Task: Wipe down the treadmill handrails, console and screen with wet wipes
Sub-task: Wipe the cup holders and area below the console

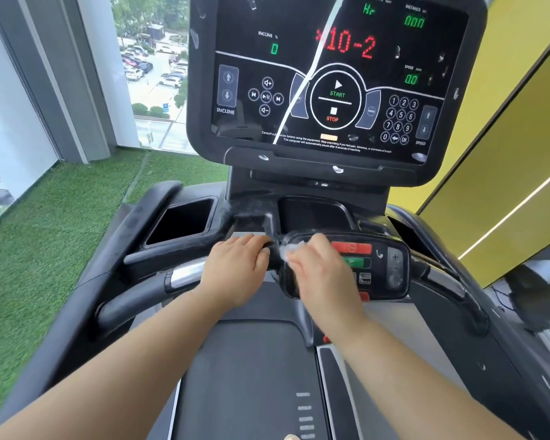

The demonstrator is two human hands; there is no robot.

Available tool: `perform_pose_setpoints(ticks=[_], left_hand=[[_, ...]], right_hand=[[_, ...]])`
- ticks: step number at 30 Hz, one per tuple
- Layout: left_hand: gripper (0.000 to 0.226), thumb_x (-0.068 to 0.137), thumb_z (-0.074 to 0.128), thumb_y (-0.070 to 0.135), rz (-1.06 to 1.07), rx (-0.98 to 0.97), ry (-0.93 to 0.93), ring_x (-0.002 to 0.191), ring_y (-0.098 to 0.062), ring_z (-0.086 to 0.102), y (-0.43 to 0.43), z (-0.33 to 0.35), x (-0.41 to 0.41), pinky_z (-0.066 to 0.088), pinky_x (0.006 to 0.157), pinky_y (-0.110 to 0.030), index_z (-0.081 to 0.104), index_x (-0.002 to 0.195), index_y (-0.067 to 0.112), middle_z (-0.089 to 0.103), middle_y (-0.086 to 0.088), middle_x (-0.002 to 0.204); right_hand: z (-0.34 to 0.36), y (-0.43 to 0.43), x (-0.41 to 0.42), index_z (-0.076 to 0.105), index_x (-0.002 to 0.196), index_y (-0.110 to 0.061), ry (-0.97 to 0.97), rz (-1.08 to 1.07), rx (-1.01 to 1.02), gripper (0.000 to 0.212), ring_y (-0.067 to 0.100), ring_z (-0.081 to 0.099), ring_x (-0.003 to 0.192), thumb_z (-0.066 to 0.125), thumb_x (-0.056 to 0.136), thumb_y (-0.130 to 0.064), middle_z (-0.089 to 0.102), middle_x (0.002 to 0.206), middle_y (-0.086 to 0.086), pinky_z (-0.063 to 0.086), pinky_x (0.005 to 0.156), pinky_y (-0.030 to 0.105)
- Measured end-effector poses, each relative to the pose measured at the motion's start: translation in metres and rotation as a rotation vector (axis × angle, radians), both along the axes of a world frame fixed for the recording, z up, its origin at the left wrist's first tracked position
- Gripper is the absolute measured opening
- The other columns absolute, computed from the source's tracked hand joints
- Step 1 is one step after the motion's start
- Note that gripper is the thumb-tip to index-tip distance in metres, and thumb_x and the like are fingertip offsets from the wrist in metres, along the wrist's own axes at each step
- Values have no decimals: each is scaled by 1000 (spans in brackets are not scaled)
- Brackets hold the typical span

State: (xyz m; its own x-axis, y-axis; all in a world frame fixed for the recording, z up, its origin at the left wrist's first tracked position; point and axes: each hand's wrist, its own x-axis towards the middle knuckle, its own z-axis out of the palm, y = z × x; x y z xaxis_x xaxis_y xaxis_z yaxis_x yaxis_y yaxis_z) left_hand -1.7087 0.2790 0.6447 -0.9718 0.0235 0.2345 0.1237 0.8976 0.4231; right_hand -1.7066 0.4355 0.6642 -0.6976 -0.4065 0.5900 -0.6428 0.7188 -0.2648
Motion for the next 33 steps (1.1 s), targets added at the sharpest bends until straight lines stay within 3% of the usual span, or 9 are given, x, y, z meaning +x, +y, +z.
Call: perform_pose_setpoints(ticks=[2, 7, 10, 13, 18, 21, 25, 29, 33], left_hand=[[82, 75, -4, 48, -5, -17, -4, 115, -22, 52, 0, 0, 0, 34, 93, -31, 54, 128, 22, 60, 3, 125], [75, 80, -1, 47, -11, -54, -31, 116, -20, 50, 0, 2, 1, 32, 93, -29, 51, 129, 25, 58, 5, 127], [61, 85, 13, 38, -9, -16, -47, 119, -21, 50, 0, 2, 0, 32, 95, -30, 52, 129, 23, 57, 4, 129], [60, 85, 14, 38, -17, -10, -57, 120, -20, 49, -1, 2, 0, 32, 96, -30, 51, 130, 24, 57, 5, 129], [63, 85, 9, 40, -13, -28, -34, 117, -21, 50, -1, 0, -1, 32, 94, -30, 52, 128, 24, 58, 4, 126], [63, 85, 10, 41, 2, -25, -9, 116, -22, 51, 1, -1, 0, 32, 91, -30, 54, 126, 22, 60, 4, 124], [80, 76, -2, 49, -30, -34, 8, 115, -22, 51, -3, -1, 1, 34, 92, -30, 53, 127, 22, 60, 4, 123], [61, 86, 11, 40, -25, -31, -5, 114, -22, 52, -3, -2, 0, 34, 92, -32, 53, 127, 22, 60, 3, 122], [58, 86, 15, 38, -11, -18, -20, 115, -22, 51, -1, -2, 0, 34, 92, -31, 54, 126, 23, 60, 5, 123]], right_hand=[[0, 7, 0, 63, 78, -6, -22, 58, 40, 16, 26, 55, 62, 54, 89, -15, 48, 75, 6, 49, 50, 41], [12, 19, -18, 65, 80, -6, -9, -133, -85, 6, 26, 55, 63, 65, 85, -3, 49, 78, 5, 49, 53, 37], [-1, 4, 1, 63, 79, -6, 6, -24, -16, 6, 24, 51, 61, 61, 84, -6, 48, 76, 5, 46, 49, 36], [-8, 16, 6, 66, 80, -9, -29, 95, 29, 13, 23, 54, 61, 57, 87, -15, 49, 73, 4, 48, 49, 37], [1, 42, -8, 69, 78, -10, -14, -53, -108, 6, 15, 50, 62, 68, 83, -13, 47, 73, -4, 45, 56, 24], [-10, 19, 5, 67, 78, -13, 18, -60, -106, 4, 20, 53, 64, 67, 81, -11, 51, 71, 2, 45, 54, 28], [-20, 17, 18, 66, 74, -12, 7, 52, 5, 6, 18, 47, 55, 65, 80, -12, 45, 66, 1, 44, 44, 31], [-14, 52, 8, 69, 76, -11, 2, -8, 0, 7, 20, 55, 59, 70, 82, -14, 49, 67, 1, 50, 50, 31], [-13, 34, 12, 64, 68, -9, 21, -90, -40, 13, 20, 48, 54, 70, 79, -12, 45, 64, 2, 45, 45, 30]])
